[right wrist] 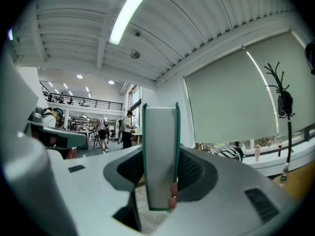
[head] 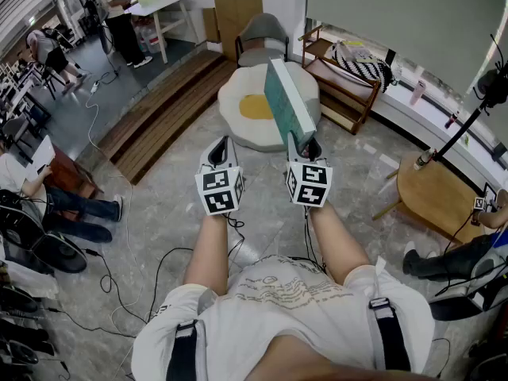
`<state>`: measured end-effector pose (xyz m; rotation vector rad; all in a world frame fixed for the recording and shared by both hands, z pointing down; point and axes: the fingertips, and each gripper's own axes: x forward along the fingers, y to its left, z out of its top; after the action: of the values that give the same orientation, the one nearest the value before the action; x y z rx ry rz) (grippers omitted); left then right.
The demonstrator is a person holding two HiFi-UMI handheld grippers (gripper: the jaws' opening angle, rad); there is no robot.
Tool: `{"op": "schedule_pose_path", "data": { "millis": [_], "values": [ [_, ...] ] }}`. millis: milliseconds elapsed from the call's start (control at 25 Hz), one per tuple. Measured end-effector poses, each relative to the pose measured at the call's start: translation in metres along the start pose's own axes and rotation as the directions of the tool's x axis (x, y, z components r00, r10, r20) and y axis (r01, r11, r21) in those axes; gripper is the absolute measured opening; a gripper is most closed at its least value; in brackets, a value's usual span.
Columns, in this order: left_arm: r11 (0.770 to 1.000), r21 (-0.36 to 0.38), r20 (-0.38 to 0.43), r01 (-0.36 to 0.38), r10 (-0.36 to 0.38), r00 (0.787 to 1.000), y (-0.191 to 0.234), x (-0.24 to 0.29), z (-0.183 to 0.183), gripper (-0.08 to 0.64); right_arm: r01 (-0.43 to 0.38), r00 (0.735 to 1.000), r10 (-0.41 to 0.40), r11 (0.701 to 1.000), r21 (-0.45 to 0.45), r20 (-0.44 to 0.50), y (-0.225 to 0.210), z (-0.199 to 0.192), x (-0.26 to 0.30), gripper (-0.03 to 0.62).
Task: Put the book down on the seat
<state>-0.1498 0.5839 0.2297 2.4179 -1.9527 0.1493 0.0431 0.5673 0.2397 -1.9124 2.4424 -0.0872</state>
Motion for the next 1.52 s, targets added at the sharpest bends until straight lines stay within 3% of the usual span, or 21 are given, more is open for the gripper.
{"op": "schedule_pose_path", "data": {
  "millis": [560,800,1240,1520],
  "values": [
    [0.999,-0.03,0.06,0.027,-0.025,0.998,0.0,-0.013,0.01,0.02,0.024,1.0,-0.024,0.999,0.031,0.009,0.006,0.002,-0.01,0.184],
    [1.0,-0.017,0.037,0.024,-0.024,0.999,0.009,-0.014,-0.001,0.02,0.043,0.999,-0.043,0.999,0.018,0.01,0.017,0.001,-0.007,0.184],
    [0.996,-0.02,0.016,0.083,-0.082,0.996,0.057,-0.016,-0.011,0.02,0.085,0.996,-0.085,0.996,0.001,0.019,0.062,-0.004,0.007,0.183],
    [0.996,-0.039,-0.008,0.082,-0.082,0.997,0.083,-0.011,-0.029,0.02,0.1,0.995,-0.1,0.995,-0.025,0.026,0.077,-0.016,0.017,0.184]
  ]
}}
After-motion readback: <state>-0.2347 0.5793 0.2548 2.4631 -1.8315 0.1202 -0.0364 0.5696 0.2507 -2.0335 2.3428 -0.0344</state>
